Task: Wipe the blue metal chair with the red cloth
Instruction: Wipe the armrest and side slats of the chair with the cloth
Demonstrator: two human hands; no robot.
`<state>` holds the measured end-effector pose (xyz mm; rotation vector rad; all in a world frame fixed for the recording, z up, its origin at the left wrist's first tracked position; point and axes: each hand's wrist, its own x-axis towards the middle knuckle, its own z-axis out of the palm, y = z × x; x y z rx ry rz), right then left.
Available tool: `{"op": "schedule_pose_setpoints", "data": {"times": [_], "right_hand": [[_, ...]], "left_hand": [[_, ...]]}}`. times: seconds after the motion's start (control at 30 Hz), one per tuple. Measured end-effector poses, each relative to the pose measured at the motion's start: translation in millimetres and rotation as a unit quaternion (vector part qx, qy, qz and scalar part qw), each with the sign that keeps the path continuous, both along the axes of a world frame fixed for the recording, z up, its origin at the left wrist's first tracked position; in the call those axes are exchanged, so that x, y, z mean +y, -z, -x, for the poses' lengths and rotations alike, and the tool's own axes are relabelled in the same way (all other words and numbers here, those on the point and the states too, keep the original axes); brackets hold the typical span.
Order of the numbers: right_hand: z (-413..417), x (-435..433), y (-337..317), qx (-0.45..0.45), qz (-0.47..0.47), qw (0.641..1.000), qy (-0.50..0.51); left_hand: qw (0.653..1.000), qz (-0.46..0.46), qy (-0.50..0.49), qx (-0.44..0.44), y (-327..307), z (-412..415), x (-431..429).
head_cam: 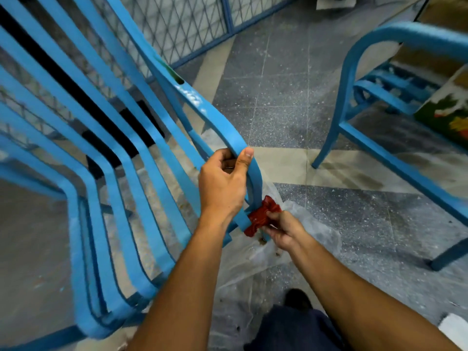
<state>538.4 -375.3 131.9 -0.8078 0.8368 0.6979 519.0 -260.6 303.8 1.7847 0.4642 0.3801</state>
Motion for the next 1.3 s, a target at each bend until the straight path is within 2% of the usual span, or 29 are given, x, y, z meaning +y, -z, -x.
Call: {"op": "schedule_pose_setpoints", "data": {"times": [0.27, 0.53, 0.63, 0.8, 0.93, 1.1, 1.3], "right_hand": [[9, -14, -86, -0.057, -0.095, 0.994, 0.020], [18, -26, -142, -0.183, -0.069, 0.981, -0.023], [24, -32, -169, -0.236, -0.061, 0.969, -0.038], [37, -39, -204, -0.299, -0.051, 0.947, -0.107], [58, -33, -229, -0.349, -0.036, 0.919, -0.179], [88, -11, -268, -0.386, -0.006, 0.900, -0.201], [105, 11, -312, -0.437, 0.051, 0.860, -0.260]], "left_hand": [[0.999, -0.037, -0.013, 0.030, -11, 3, -4], [0.986, -0.090, 0.038, 0.134, -29, 14, -8], [0.987, -0.045, 0.049, 0.147, -36, 40, -13], [0.984, 0.079, 0.105, 0.119, -50, 85, -12], [0.984, 0.073, 0.142, 0.084, -68, 115, -7], [0.992, 0.067, 0.106, 0.024, -98, 143, 3], [0.995, 0.076, 0.050, -0.028, -120, 159, 27]]}}
